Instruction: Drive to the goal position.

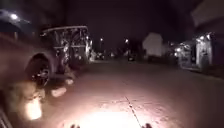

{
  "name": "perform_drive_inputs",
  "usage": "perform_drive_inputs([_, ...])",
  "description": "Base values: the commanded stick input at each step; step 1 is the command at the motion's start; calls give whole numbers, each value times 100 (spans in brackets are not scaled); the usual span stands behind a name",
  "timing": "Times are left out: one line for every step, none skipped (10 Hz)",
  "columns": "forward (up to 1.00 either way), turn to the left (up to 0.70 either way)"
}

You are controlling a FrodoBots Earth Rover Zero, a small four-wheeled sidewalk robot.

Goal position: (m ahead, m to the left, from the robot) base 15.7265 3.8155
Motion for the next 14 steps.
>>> perform_drive_inputs([100, 0])
perform_drive_inputs([88, 0])
perform_drive_inputs([11, 0])
perform_drive_inputs([0, 0])
perform_drive_inputs([50, 0])
perform_drive_inputs([100, 0])
perform_drive_inputs([100, 0])
perform_drive_inputs([100, 0])
perform_drive_inputs([100, 0])
perform_drive_inputs([100, 0])
perform_drive_inputs([100, 0])
perform_drive_inputs([100, 0])
perform_drive_inputs([100, 0])
perform_drive_inputs([100, 0])
